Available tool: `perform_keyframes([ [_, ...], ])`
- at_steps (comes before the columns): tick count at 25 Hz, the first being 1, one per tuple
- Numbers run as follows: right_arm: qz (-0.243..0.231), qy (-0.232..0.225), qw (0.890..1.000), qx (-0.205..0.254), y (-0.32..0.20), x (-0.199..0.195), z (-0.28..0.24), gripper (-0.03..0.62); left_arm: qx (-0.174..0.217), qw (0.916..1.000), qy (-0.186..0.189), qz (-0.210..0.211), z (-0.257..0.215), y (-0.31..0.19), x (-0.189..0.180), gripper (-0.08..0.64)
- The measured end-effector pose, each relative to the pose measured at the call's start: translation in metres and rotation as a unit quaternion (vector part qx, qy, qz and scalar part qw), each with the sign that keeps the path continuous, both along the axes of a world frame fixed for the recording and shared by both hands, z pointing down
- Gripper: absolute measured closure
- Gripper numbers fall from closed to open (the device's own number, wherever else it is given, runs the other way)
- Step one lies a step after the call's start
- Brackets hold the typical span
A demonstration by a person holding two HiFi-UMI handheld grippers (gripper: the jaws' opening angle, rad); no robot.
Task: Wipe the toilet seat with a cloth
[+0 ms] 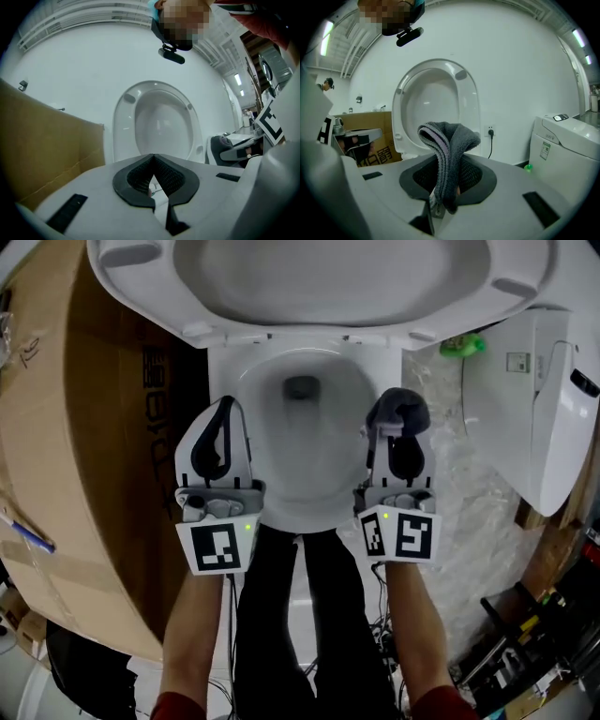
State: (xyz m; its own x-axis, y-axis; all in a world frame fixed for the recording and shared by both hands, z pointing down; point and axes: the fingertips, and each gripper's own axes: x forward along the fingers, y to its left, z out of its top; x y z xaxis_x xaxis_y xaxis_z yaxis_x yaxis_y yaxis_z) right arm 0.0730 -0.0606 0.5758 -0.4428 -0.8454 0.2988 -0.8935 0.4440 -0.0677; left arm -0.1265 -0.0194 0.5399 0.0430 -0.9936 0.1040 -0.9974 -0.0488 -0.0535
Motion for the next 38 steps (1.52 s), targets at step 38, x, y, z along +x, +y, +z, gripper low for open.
perform_keyframes([
  [38,-0.011,0.056,0.996,-0.075,-0.079,-0.085,0.072,0.514,-0.027,0.9986,0.024,-0.039,0.01,0.008,-0.047,0.549],
])
